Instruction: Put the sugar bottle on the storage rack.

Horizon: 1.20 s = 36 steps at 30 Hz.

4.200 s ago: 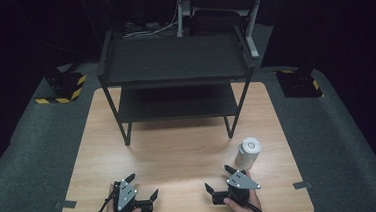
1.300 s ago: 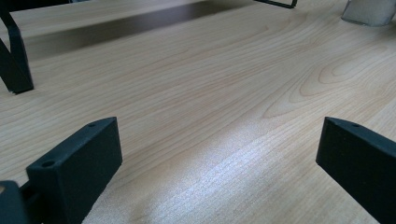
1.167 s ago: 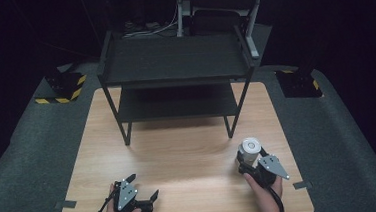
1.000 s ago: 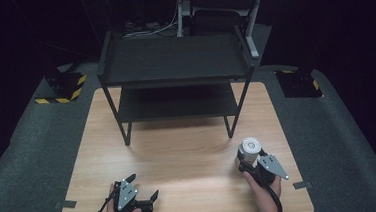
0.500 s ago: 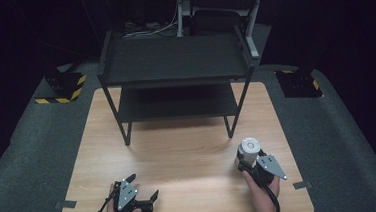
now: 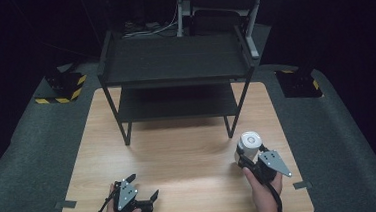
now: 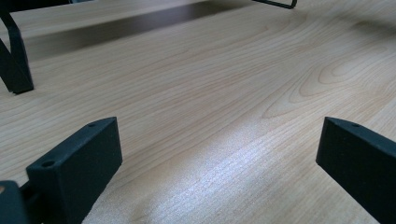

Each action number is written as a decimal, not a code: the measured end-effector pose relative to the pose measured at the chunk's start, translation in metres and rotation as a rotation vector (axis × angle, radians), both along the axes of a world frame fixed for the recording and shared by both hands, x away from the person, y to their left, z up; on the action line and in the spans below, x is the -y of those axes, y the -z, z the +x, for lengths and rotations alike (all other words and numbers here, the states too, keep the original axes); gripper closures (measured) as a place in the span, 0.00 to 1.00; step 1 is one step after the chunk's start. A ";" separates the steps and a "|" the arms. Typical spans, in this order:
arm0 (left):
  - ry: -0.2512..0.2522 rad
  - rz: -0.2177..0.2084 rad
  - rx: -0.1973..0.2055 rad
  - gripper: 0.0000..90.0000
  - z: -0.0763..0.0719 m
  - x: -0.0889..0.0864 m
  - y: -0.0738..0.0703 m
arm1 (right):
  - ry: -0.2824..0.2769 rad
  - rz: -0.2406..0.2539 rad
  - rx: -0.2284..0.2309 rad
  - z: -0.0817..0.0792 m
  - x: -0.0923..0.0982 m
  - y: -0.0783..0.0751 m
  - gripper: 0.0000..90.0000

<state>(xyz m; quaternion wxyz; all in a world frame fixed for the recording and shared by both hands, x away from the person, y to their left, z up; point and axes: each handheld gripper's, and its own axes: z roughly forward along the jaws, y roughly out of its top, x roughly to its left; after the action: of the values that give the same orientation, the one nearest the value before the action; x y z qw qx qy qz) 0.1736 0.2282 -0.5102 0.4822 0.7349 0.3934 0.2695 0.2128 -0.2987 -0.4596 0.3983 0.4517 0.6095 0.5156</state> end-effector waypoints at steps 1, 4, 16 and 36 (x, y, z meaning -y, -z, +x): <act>0.000 0.000 0.000 0.01 0.000 0.000 0.000 | -0.001 0.001 0.003 0.000 -0.001 -0.004 0.35; -0.001 0.000 0.002 0.01 0.000 0.000 0.000 | -0.010 0.003 0.019 0.000 -0.004 -0.017 0.35; -0.001 -0.001 -0.001 0.01 0.000 0.000 0.000 | -0.054 0.004 0.045 0.014 -0.024 -0.071 0.35; 0.009 -0.004 -0.004 0.00 0.001 -0.002 0.000 | -0.139 0.007 0.048 0.065 -0.073 -0.115 0.35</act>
<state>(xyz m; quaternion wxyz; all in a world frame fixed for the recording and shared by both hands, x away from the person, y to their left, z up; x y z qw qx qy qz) 0.1747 0.2301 -0.5100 0.4841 0.7362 0.3917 0.2649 0.2774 -0.2255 -0.3446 0.3743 0.3971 0.6280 0.5548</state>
